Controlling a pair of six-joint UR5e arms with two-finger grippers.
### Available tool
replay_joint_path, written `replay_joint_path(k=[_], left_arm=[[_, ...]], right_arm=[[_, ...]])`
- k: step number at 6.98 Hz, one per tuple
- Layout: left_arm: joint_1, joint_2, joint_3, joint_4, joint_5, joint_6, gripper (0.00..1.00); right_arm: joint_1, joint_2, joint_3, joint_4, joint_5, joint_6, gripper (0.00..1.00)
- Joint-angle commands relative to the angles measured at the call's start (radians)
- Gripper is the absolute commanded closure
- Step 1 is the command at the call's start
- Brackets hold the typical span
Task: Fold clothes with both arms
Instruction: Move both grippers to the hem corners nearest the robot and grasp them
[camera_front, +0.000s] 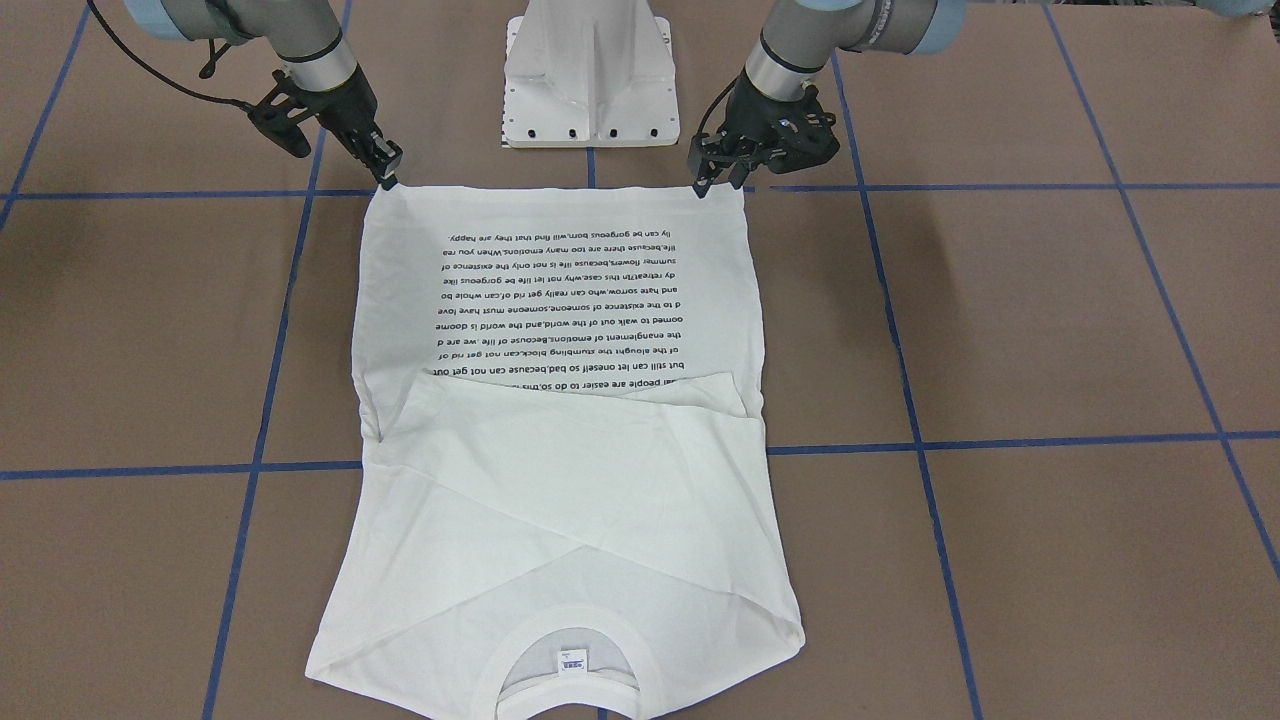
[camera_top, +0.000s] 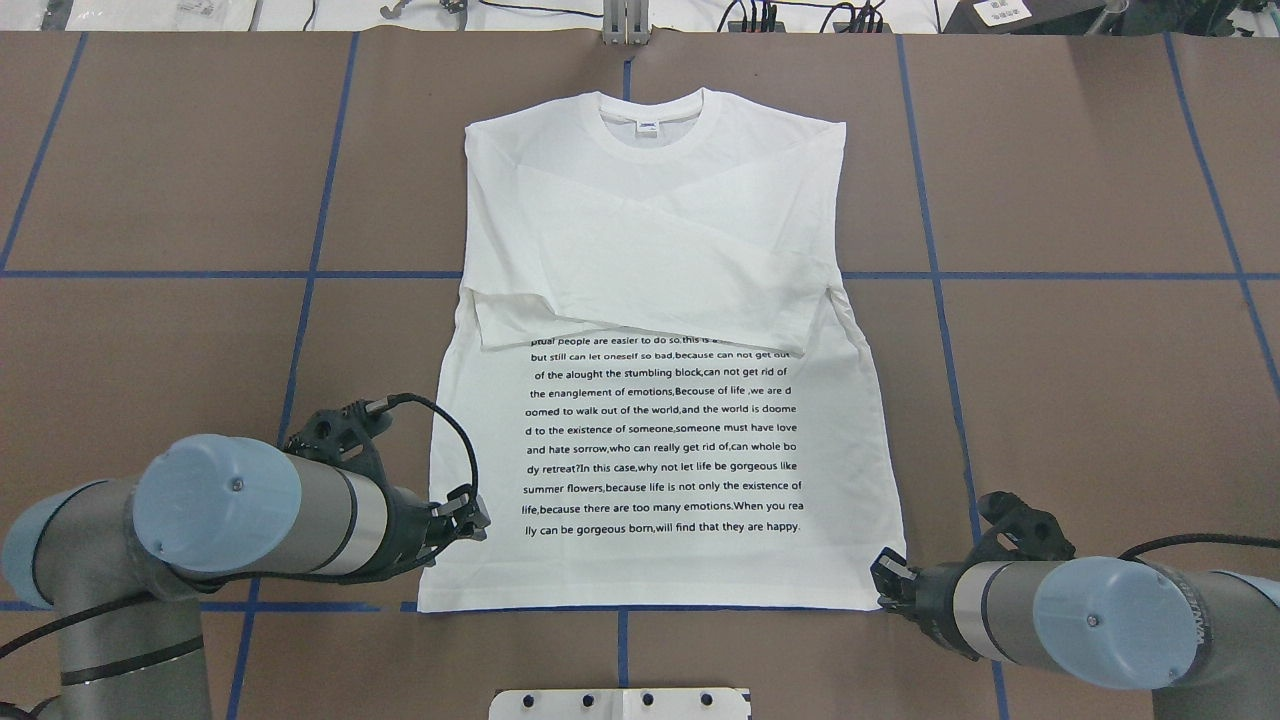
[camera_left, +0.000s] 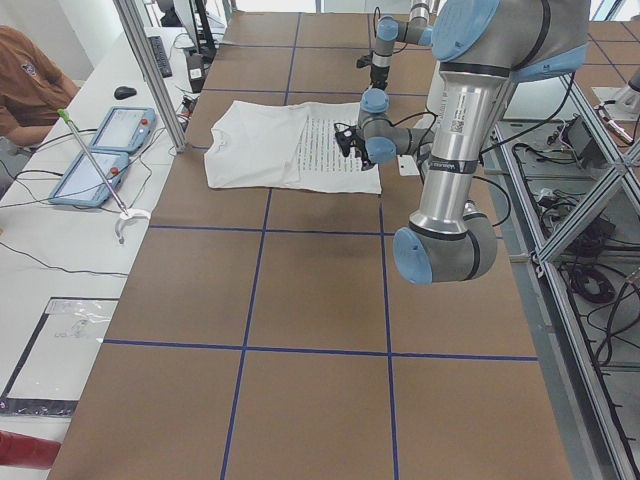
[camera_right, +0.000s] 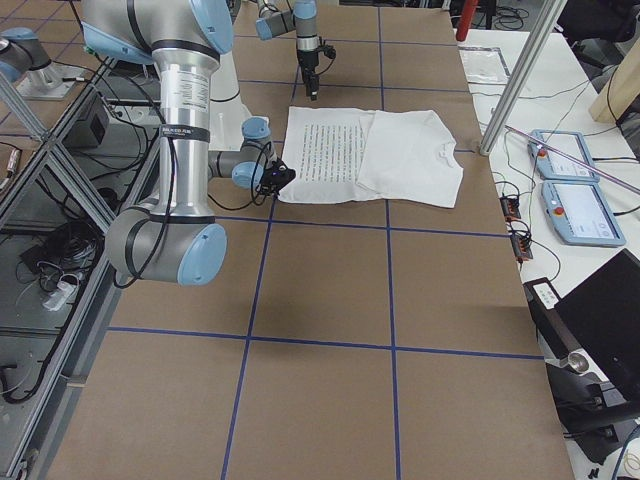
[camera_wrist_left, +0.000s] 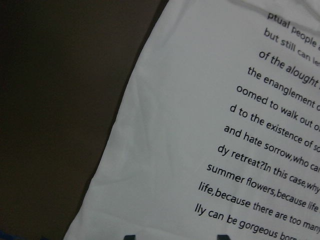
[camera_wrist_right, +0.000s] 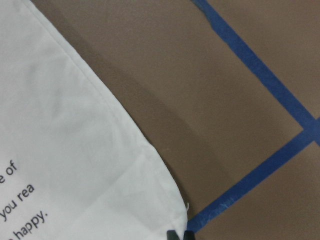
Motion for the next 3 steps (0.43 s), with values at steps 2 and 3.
replay_joint_path(k=[2,3], left_arm=[[0.081,0.065,0.001,0.000,0.004,-0.058,0.38],[0.090,0.067,0.012,0.000,0.006,-0.056,0.38]], right_arm=[[0.001,-0.006,0.026,0.000,0.000,0.001,1.00],[0.001,-0.007,0.024,-0.005,-0.001,0.001,1.00]])
